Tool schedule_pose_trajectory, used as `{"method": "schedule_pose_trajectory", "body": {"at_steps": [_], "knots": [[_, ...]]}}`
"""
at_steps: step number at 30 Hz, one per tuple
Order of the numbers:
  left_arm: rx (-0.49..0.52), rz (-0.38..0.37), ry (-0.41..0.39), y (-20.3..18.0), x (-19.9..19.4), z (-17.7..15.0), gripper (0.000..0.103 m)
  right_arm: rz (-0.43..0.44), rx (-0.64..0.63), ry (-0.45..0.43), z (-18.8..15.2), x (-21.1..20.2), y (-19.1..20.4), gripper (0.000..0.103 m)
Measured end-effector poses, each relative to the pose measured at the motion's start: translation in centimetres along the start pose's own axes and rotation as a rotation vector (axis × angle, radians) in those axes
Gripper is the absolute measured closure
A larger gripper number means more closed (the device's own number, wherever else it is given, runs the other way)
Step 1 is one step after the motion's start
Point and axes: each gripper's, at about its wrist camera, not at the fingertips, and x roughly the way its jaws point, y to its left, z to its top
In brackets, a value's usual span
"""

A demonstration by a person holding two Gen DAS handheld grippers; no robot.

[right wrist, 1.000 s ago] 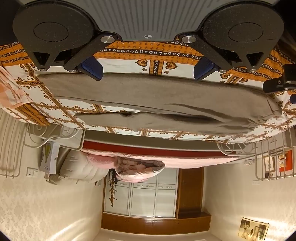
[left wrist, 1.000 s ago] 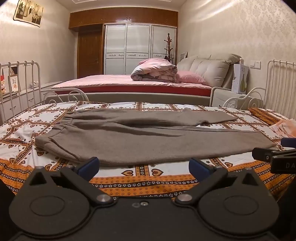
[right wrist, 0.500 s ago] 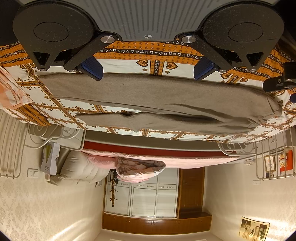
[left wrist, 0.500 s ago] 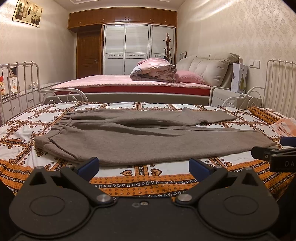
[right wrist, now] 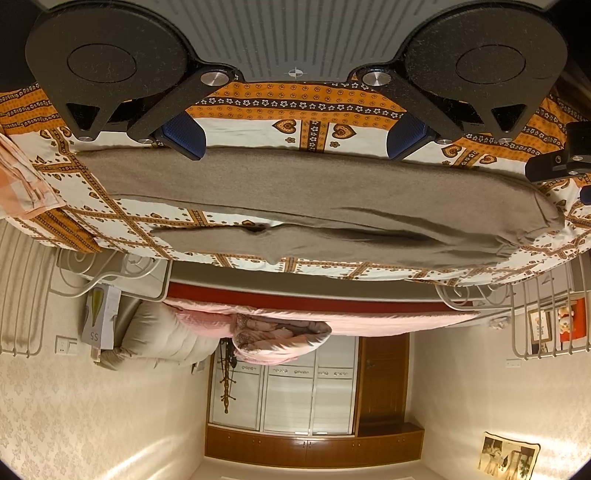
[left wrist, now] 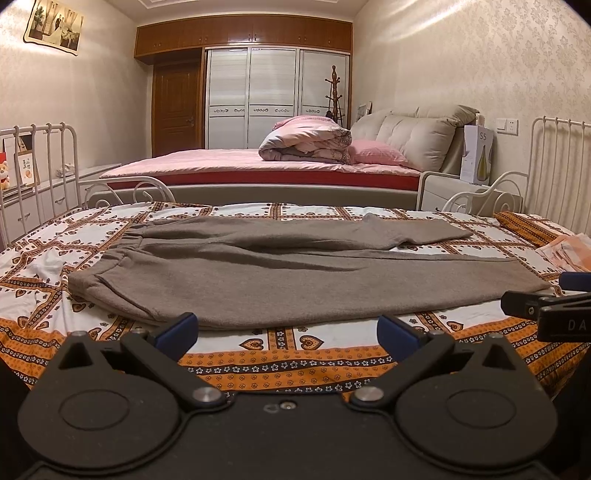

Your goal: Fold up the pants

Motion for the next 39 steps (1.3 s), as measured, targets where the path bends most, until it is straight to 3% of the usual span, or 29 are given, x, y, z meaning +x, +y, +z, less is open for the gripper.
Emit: {"method": "schedule_pose_trajectory", "body": {"at_steps": [39], "knots": [[0.006, -0.004, 0.004, -0.07, 0.31, -0.18, 0.006, -0.002, 0.029, 0.016, -0.16, 0.40, -0.28, 0.000]]}}
